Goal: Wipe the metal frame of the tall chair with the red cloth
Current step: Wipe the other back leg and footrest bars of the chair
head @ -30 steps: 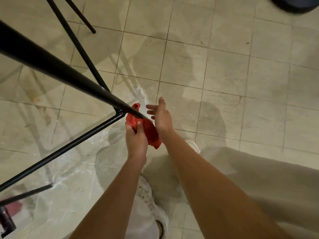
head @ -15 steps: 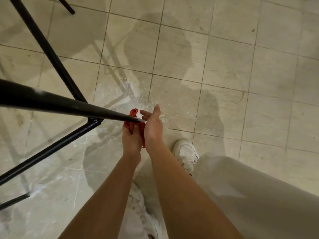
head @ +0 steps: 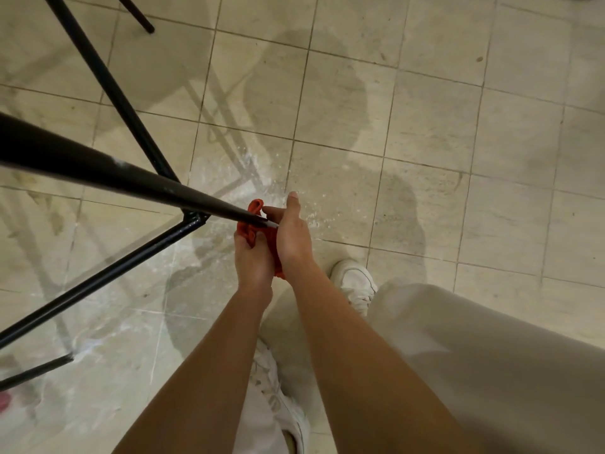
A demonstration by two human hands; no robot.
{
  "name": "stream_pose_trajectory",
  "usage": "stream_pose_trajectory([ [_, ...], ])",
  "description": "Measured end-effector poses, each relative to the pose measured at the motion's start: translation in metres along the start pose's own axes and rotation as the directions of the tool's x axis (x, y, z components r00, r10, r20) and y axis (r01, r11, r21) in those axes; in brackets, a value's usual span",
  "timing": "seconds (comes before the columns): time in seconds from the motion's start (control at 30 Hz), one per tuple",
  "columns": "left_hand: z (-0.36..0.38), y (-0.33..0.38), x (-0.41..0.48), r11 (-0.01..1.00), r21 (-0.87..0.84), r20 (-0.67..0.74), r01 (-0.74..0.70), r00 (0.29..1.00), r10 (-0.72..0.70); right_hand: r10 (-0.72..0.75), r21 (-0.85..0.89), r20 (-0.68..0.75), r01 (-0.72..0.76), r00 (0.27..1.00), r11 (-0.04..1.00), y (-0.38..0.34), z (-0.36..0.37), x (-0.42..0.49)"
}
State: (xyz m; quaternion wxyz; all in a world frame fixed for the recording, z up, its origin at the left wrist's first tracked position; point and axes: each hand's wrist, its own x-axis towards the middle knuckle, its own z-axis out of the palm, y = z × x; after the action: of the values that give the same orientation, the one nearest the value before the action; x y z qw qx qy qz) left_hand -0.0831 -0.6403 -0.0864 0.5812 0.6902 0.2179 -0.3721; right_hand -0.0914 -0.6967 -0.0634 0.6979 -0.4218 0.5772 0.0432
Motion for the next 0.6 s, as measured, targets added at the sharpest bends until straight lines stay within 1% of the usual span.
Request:
stream_pose_trajectory([
  [0.07,0.0,0.001,-0.006,1.0,0.004,-0.024,0.018,1.0,-0.018,0.001,-0.012,0.001,-0.001,1.0,1.0,-0.003,-0.002,-0.006],
  [0.17,-0.005,0.009,-0.024,0.998,0.035,-0.074,-0.049,0.996,0.052,-0.006,-0.025,0.033,0.007,0.999,1.0,-0.011,-0.009,-0.017],
  [0.3,-0.014,0.024,-0.05,0.987,0.061,-0.101,-0.146,0.983,0.151,-0.042,-0.027,0.039,0.043,0.998,0.999,-0.019,-0.012,-0.043],
  [0.43,-0.016,0.045,-0.078,0.986,0.053,-0.14,-0.156,0.977,0.162,-0.113,-0.021,0.02,0.114,0.993,0.993,-0.025,-0.011,-0.075],
  [0.53,-0.022,0.056,-0.1,0.985,0.114,-0.107,-0.131,0.984,0.144,-0.15,-0.045,0.041,0.152,0.988,0.987,-0.032,-0.014,-0.096],
  [0.6,-0.029,0.059,-0.115,0.974,0.168,-0.068,-0.155,0.983,0.168,-0.171,-0.053,0.059,0.174,0.984,0.983,-0.034,-0.015,-0.109],
])
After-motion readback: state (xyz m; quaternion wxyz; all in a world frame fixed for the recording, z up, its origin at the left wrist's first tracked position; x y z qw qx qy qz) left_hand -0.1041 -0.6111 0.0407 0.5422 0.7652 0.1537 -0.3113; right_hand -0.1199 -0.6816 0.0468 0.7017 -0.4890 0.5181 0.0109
